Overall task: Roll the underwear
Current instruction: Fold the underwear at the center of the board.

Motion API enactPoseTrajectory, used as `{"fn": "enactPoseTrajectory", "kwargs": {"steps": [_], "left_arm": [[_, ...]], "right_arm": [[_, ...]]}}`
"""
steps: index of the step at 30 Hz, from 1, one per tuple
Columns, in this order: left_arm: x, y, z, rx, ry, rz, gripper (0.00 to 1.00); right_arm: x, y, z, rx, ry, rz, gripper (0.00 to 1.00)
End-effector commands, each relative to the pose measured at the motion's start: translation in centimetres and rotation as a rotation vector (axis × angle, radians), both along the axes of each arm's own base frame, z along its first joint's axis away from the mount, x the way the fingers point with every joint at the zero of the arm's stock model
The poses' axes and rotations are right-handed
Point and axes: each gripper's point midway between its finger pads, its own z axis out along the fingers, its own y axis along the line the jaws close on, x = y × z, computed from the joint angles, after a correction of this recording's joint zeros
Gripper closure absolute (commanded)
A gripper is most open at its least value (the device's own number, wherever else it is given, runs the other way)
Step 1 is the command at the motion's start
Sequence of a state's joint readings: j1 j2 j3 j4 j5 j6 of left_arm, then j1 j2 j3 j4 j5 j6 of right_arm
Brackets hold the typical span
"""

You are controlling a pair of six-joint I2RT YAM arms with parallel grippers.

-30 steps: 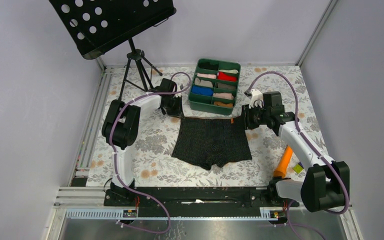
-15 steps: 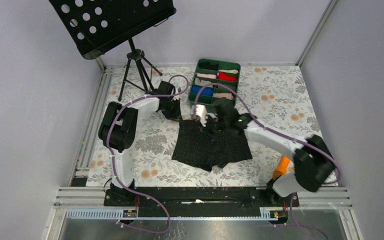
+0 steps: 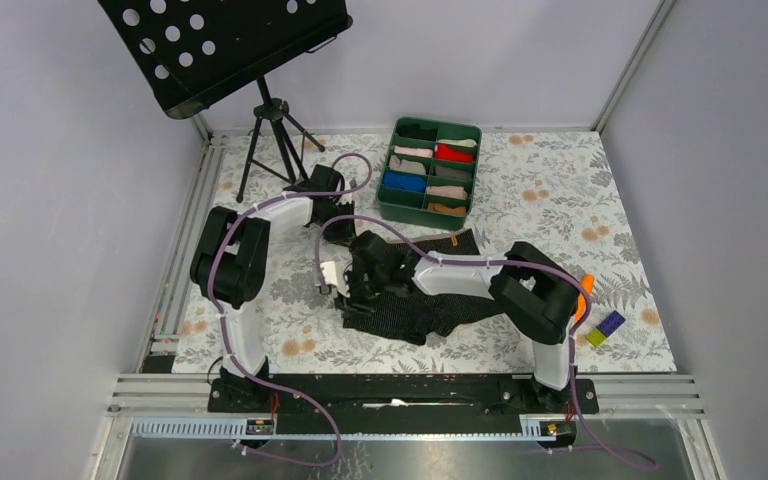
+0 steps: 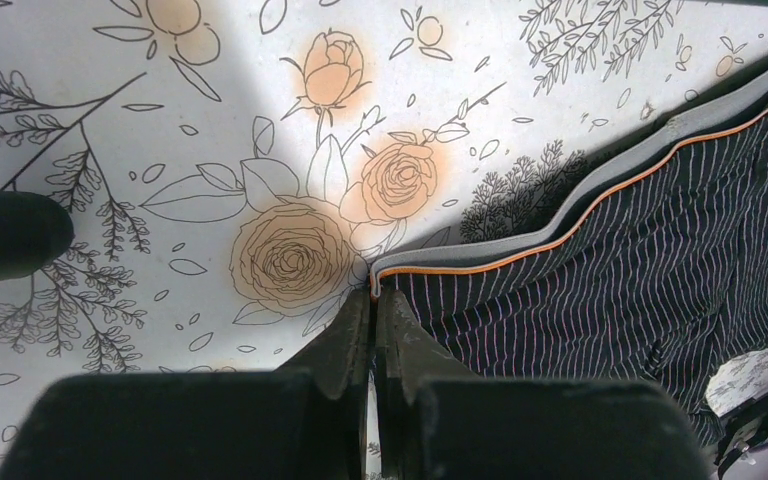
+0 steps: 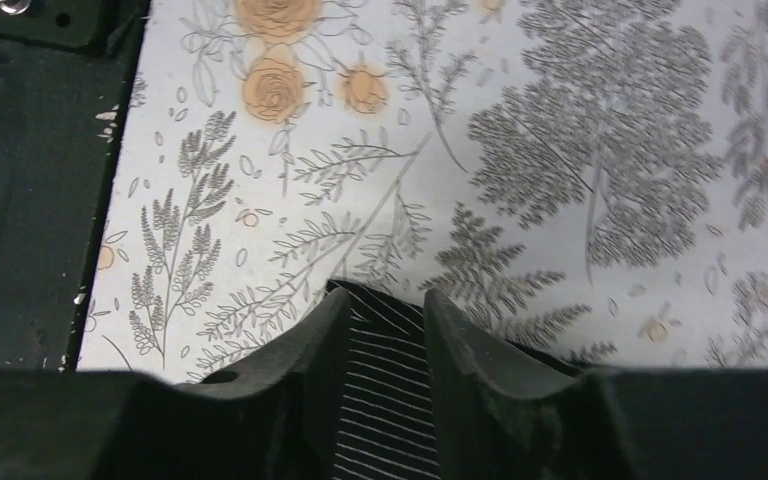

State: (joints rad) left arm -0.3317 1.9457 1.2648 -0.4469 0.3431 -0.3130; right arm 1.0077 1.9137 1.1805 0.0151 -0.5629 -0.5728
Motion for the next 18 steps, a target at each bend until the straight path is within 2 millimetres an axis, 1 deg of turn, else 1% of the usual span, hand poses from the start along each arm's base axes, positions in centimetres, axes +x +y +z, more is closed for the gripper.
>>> {"fn": "enactPoseTrajectory", "kwargs": {"steps": [1,5,6,8,18], "left_arm": [[0.3,0.5,1.9,-0.007,-0.06,-0.012,1.0],[0.3,0.8,1.9,0.0,-0.065,-0.012,1.0],[0.3,0.8,1.9,0.002,-0.064,-0.012,1.0],[0.3,0.9,1.8,0.004,-0.063,-0.012,1.0],[1.3,1.4,1.5,0.019,-0.072,-0.006,1.0]], "right_arm": [[-0.2,2.3,1.2,0.075,-0.068,0.093,0.58],[-0.1,2.4,0.2,0.042,-0.075,0.118,0.51],[-0.3,2.0,-0.3,0.02,-0.067,0.125,0.49],[-0.5,1.9,-0.7,0.007,-0.056,0.137,0.48],[-2.5,1.4,-0.7,-0.003,-0.02,0.244,0.48]]}}
